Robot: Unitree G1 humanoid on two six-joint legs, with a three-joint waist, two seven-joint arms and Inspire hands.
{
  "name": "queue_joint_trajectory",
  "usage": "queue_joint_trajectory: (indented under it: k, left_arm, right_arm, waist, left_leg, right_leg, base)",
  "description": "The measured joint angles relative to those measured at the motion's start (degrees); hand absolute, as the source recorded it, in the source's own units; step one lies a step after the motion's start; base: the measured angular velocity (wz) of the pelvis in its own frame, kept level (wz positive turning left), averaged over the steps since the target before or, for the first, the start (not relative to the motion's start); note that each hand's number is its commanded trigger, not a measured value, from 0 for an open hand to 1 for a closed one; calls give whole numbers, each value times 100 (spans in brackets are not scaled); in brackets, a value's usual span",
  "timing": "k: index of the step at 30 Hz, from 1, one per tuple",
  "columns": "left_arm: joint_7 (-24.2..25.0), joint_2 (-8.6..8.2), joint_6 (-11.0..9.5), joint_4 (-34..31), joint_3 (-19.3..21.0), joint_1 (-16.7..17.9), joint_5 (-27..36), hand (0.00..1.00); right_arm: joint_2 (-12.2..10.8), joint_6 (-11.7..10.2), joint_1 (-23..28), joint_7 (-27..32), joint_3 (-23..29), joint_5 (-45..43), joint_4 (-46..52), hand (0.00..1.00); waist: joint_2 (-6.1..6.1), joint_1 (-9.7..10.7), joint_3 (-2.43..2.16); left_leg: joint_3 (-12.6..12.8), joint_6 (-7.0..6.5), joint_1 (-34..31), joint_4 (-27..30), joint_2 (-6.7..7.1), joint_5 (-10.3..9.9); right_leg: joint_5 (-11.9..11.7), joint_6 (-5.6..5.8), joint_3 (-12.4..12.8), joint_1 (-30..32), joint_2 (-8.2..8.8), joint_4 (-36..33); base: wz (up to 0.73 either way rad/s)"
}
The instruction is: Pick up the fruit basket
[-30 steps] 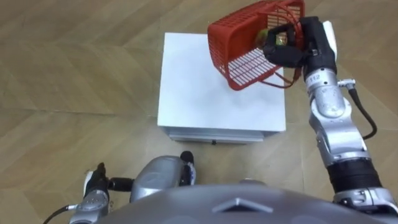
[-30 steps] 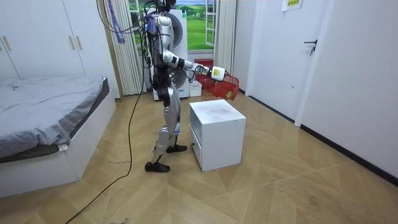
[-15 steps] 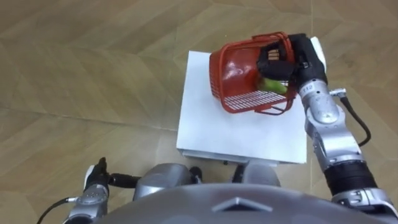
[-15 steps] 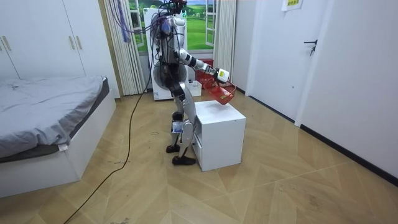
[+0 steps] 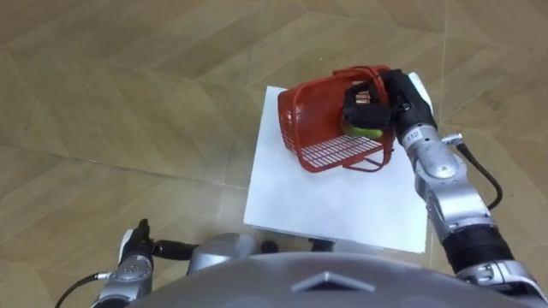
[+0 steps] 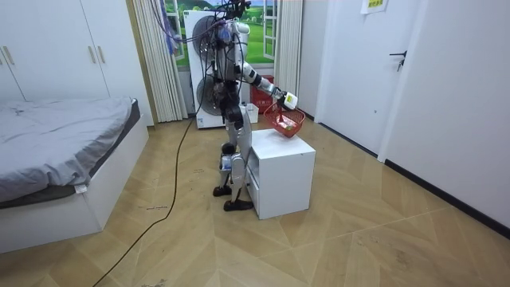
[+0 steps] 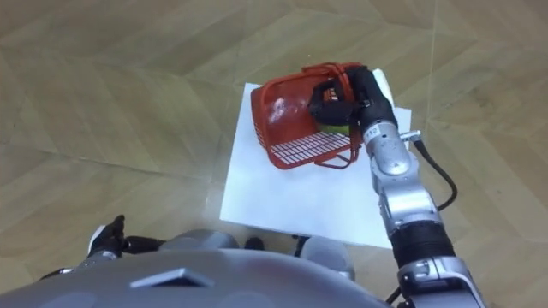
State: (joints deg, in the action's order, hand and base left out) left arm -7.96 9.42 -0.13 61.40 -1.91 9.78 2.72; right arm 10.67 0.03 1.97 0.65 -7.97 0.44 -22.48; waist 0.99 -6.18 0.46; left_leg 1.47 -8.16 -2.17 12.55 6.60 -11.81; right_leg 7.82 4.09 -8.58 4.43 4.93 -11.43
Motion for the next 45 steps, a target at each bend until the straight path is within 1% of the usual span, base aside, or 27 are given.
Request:
queue_joint_trajectory:
  k: [1,2,3,4,5,7,8,9,10,11,13,16,17,20,25,29,33,35,38,39,41,45]
  left_arm:
    - [-1,3,1,0,0,-2,1,0]
    - [-1,0,1,1,-1,1,1,0]
    - [-1,0,4,7,-1,5,-1,0]
    - [-6,2,18,19,0,16,-1,0]
    - [-15,4,24,27,2,14,3,0]
    - [-20,2,24,51,-1,8,8,0]
    - [-20,1,23,53,-1,4,7,0]
    - [-19,-4,24,58,-1,7,7,0]
    - [-19,-4,23,64,-1,10,6,0]
    - [-19,-3,23,94,1,8,7,0]
    - [-18,-18,23,136,0,9,7,0]
    - [-19,-5,22,166,-3,-4,7,0]
    - [-19,-7,33,179,-5,7,8,0]
    - [-38,-6,54,177,-4,77,7,0]
    - [-38,-6,68,266,-4,109,-8,0]
    - [-37,-7,142,269,-4,119,-17,0]
    - [-37,-7,204,268,-4,122,-15,0]
    - [-37,-9,270,263,-4,125,-17,0]
    - [-37,-17,281,262,-4,130,-17,0]
    - [-39,-17,281,262,-4,130,-17,0]
    - [-58,-16,279,261,-1,132,-17,0]
    - [-57,-16,250,260,42,136,-17,0]
  right_arm:
    - [-9,0,1,2,-11,0,-120,100]
    - [-18,4,20,12,-32,-3,-188,100]
    - [-26,4,39,16,-46,-3,-189,100]
    - [-54,3,63,27,-83,-3,-189,100]
    - [-96,3,64,42,-96,1,-190,100]
    - [-118,-4,62,61,-149,3,-190,100]
    - [-115,-32,61,73,-200,-6,-190,100]
    - [-118,-59,65,77,-242,-35,-191,58]
    - [-117,-66,65,78,-270,-50,-192,0]
    - [-120,-72,63,88,-334,-60,-192,0]
    - [-126,-73,62,116,-387,-48,-199,0]
    - [-130,-101,61,128,-388,79,-291,0]
    - [-132,-137,62,128,-388,160,-402,0]
    - [-139,-138,86,126,-400,174,-614,0]
    - [-139,-156,172,121,-400,99,-673,0]
    - [-138,-156,219,112,-400,47,-681,0]
    - [-138,-156,219,111,-400,49,-684,0]
    - [-139,-162,206,101,-396,38,-674,0]
    - [-139,-161,207,100,-377,-6,-676,0]
    - [-140,-159,207,101,-377,-12,-676,0]
    - [-150,-157,210,102,-375,-91,-665,0]
    - [-160,-158,211,101,-355,-304,-637,0]
  waist:
    - [7,-4,-4]
    - [8,-14,-5]
    - [8,-13,-5]
    - [7,10,-7]
    - [6,22,-6]
    - [5,34,-9]
    - [6,38,-9]
    - [5,62,-9]
    - [4,86,-9]
    - [7,109,-9]
    - [-15,125,-14]
    - [-17,120,-20]
    - [-14,122,-21]
    - [-18,140,-20]
    - [-26,171,-15]
    - [-36,171,-8]
    - [-37,172,-7]
    - [-37,180,-7]
    - [-37,194,-7]
    - [-36,196,-6]
    - [-23,262,-2]
    - [-8,297,2]
  left_leg:
    - [9,49,17,-12,-17,-19]
    - [28,145,12,-30,-27,-36]
    - [33,203,4,-43,-27,-31]
    - [100,305,19,-108,-46,-17]
    - [164,320,61,-163,-67,-14]
    - [189,320,74,-180,-95,-14]
    - [269,321,71,-178,-109,-14]
    - [372,327,60,-163,-115,-17]
    - [428,359,50,-148,-118,-24]
    - [550,480,6,-97,-122,-25]
    - [669,510,7,-88,-127,-18]
    - [647,504,73,-191,-143,-15]
    - [640,500,74,-187,-144,-14]
    - [620,483,75,-178,-143,-4]
    - [597,465,75,-176,-170,5]
    - [584,465,76,-176,-203,5]
    - [573,465,74,-178,-219,5]
    - [544,465,79,-177,-234,5]
    - [460,465,83,-177,-238,5]
    - [459,465,85,-178,-239,5]
    - [446,465,83,-180,-244,5]
    - [446,465,86,-181,-260,4]
  right_leg:
    - [-32,-3,-9,-56,-9,104]
    - [-45,-7,-15,-75,-8,149]
    - [-59,-8,-26,-97,-6,196]
    - [-96,-22,-29,-130,-2,279]
    - [-103,-28,-29,-134,-15,302]
    - [-116,-49,-18,-165,-41,344]
    - [-125,-62,-11,-184,-55,404]
    - [-130,-67,6,-207,-54,459]
    - [-131,-67,23,-219,-51,483]
    - [-134,-70,61,-219,-31,494]
    - [-136,-73,60,-213,-29,495]
    - [-132,-68,42,-158,-104,470]
    - [-132,-69,41,-152,-110,468]
    - [-132,-69,40,-146,-116,467]
    - [-132,-75,45,-138,-154,454]
    - [-122,-97,51,-138,-190,453]
    - [-91,-150,48,-138,-204,453]
    - [-92,-163,52,-139,-209,453]
    - [-93,-173,53,-140,-216,453]
    - [-91,-176,55,-141,-217,453]
    - [-88,-182,49,-141,-218,450]
    - [-99,-200,57,-144,-259,447]
  base:
    - [0]
    - [3]
    - [4]
    - [0]
    - [-6]
    - [-6]
    - [-5]
    - [-5]
    - [-8]
    - [-9]
    - [-13]
    - [-10]
    - [-10]
    - [-7]
    - [-1]
    - [0]
    - [0]
    - [0]
    - [0]
    - [0]
    - [0]
    - [0]
